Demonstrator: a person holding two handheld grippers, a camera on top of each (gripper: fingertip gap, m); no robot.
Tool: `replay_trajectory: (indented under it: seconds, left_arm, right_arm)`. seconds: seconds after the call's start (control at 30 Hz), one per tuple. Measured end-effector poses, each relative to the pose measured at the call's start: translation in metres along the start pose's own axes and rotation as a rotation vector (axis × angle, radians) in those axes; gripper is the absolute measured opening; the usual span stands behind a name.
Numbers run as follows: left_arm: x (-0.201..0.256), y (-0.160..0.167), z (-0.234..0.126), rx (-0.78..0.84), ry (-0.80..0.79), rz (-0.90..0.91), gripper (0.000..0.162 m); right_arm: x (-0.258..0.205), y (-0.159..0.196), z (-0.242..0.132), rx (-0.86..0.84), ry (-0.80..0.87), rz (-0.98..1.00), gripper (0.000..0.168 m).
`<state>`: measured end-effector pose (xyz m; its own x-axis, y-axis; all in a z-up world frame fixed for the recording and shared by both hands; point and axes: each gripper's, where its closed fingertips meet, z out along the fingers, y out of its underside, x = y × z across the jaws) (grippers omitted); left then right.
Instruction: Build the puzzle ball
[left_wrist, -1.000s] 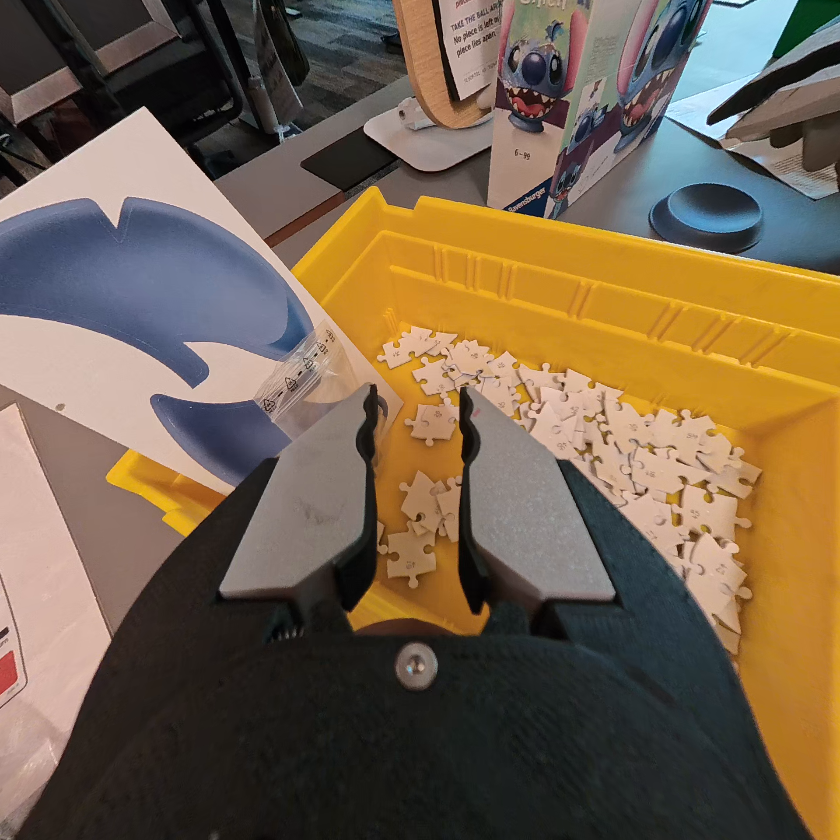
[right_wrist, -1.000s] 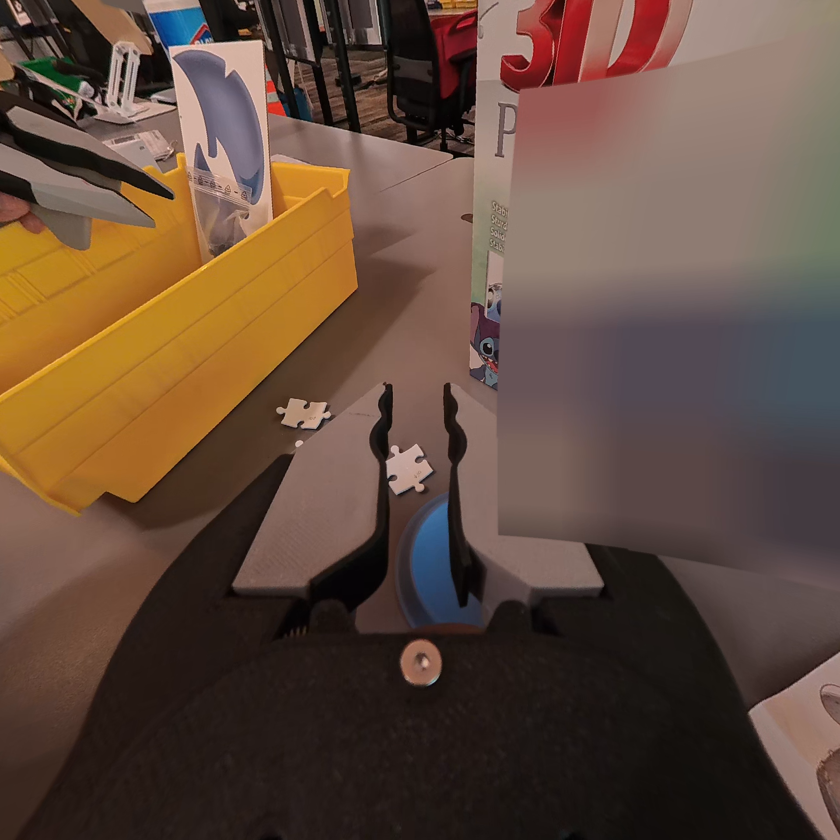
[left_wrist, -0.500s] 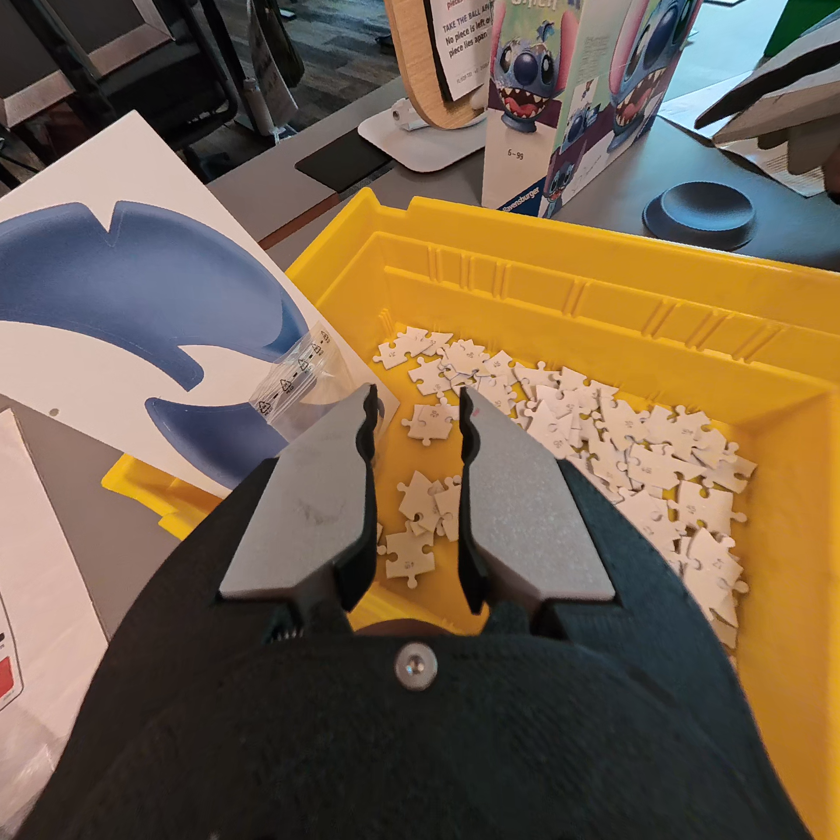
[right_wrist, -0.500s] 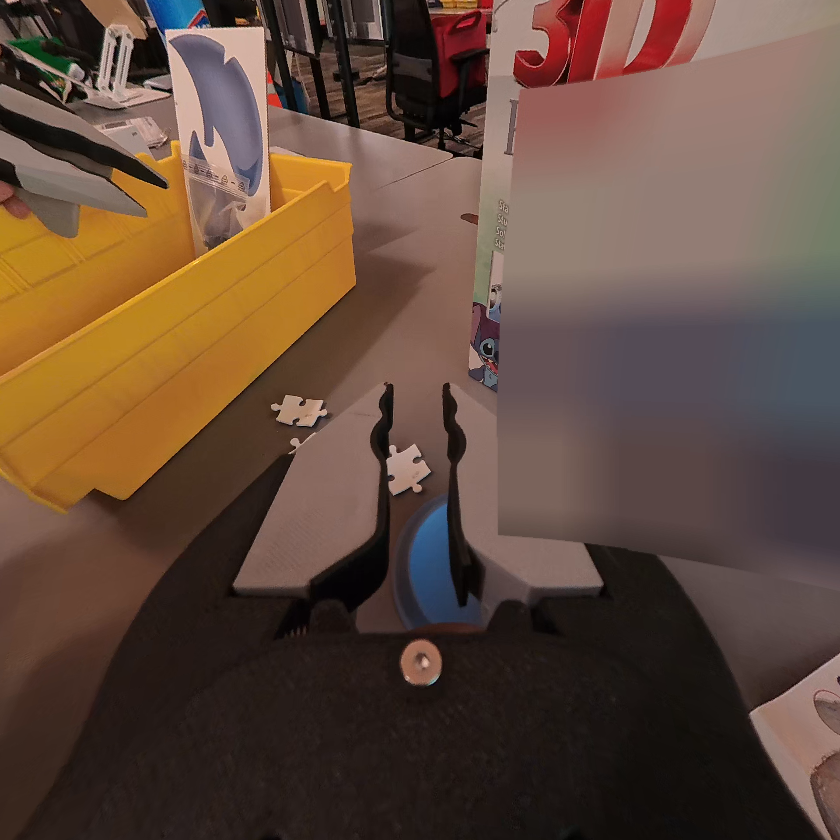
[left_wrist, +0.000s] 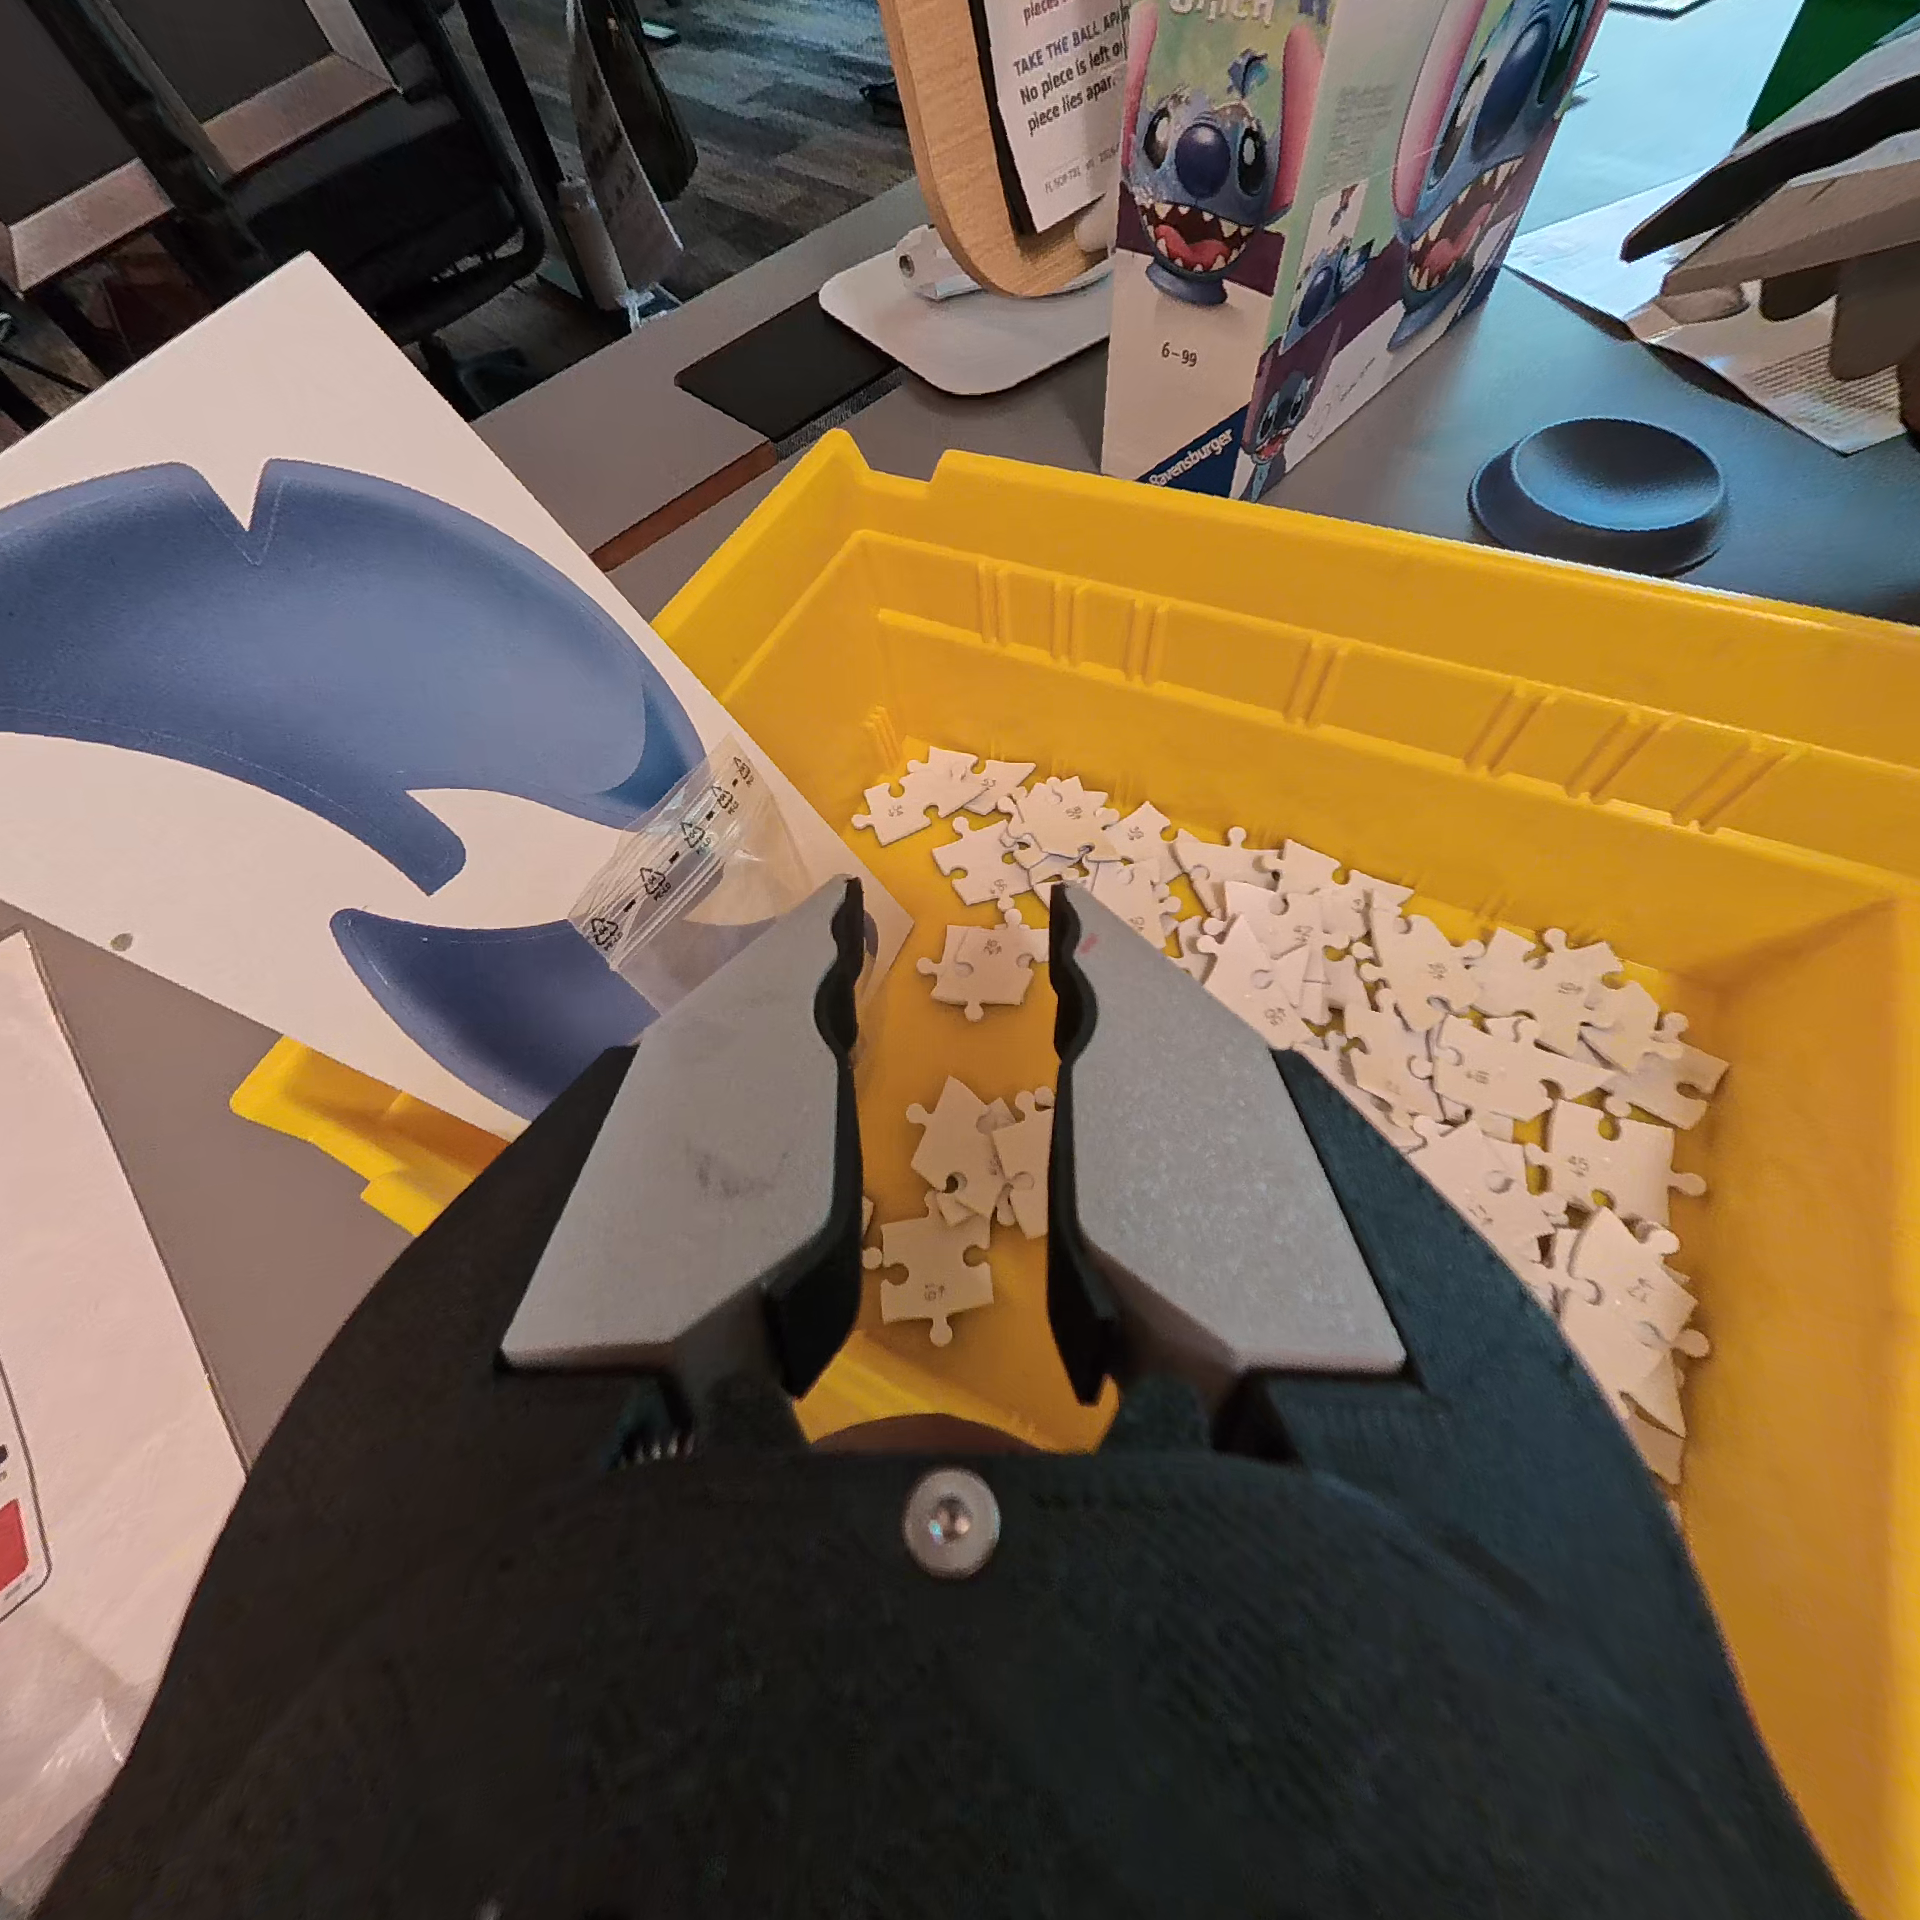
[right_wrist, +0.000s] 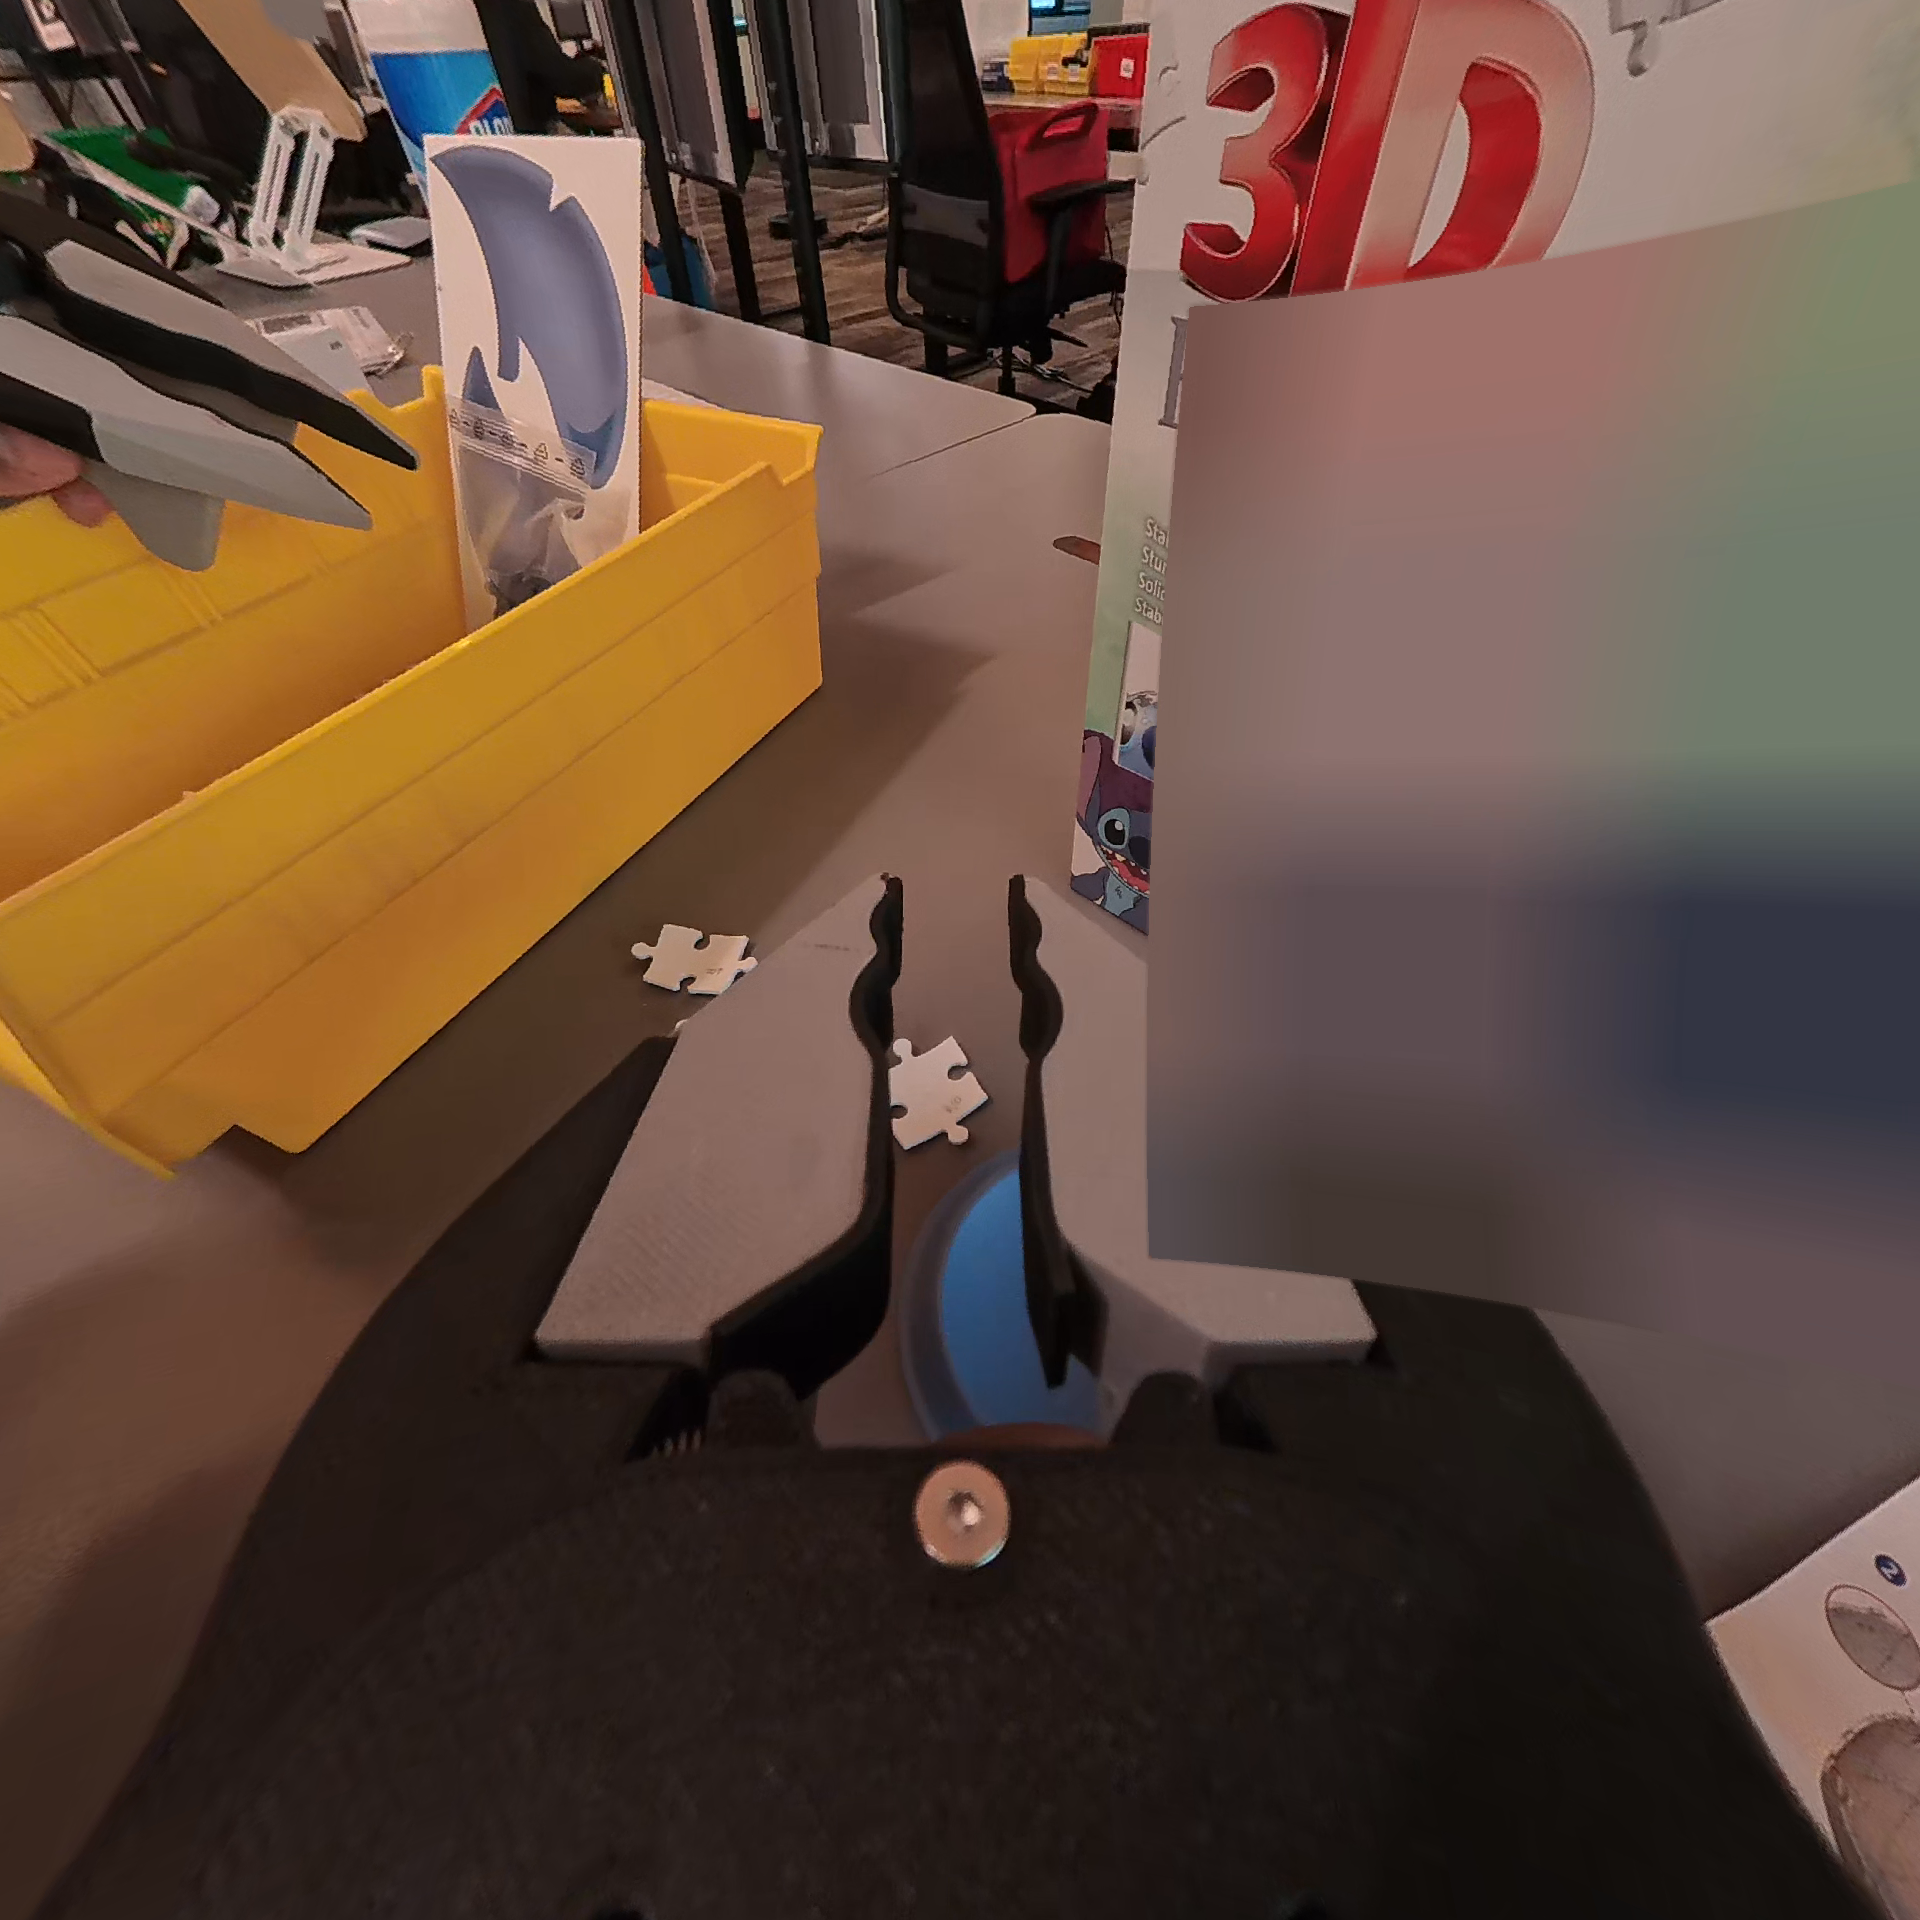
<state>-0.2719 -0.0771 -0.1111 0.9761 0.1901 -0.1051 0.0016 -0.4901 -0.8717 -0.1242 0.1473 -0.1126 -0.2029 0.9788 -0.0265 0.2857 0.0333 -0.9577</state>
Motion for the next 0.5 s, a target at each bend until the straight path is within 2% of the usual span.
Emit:
replay_trajectory:
  seconds: [0.5]
  left_arm:
    - [0.0002,-0.0001,0.0001,0.0,0.002,0.001,0.033]
  right_arm:
    - [0.0016,0.0047,0.0028,-0.014,0.005,-0.006,0.018]
